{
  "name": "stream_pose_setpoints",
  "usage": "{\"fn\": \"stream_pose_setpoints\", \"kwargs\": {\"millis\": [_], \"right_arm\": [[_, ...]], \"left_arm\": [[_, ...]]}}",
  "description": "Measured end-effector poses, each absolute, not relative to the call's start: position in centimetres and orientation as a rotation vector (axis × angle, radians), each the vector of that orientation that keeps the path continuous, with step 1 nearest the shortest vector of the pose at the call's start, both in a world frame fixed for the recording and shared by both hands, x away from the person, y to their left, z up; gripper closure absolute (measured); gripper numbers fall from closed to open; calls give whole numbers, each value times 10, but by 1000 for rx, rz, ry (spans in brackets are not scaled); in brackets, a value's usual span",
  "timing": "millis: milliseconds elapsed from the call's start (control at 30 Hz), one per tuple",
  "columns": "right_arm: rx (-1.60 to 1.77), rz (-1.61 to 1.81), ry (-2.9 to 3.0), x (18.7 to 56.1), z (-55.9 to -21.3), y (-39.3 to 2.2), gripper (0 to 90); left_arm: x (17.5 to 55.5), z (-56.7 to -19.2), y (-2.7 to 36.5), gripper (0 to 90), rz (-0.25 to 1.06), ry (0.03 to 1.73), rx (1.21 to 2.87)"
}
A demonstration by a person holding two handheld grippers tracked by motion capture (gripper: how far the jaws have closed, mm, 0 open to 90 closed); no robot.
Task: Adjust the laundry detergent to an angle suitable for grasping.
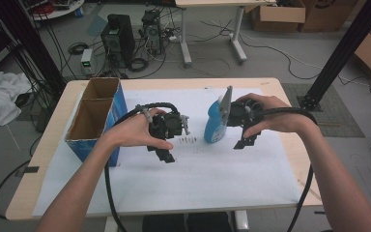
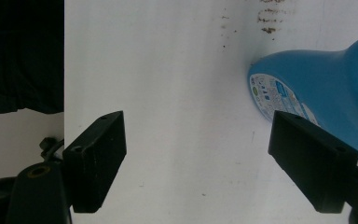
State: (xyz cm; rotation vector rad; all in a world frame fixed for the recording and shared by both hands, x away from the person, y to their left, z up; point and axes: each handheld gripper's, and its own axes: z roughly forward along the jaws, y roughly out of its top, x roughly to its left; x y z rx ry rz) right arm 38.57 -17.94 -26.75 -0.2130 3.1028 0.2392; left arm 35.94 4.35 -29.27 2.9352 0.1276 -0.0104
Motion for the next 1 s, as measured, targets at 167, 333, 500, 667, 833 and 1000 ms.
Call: {"fn": "stream_pose_setpoints", "kwargs": {"millis": [167,333,500,667,833,1000], "right_arm": [[-223,237,3103,384,-267,-179,191],[-233,239,3098,381,-265,-179,191],[-231,233,3098,379,-264,-180,191],[-228,229,3099,378,-264,-181,191],[-224,228,3101,378,-265,-182,191],[-228,230,3101,378,-265,-182,190]], "left_arm": [[364,-290,42,174,11,195,2904],[371,-288,38,174,24,286,2876],[377,-285,35,173,41,400,2826],[382,-283,26,173,84,489,2774],[384,-285,16,171,114,530,2751],[386,-286,7,172,144,576,2734]]}}
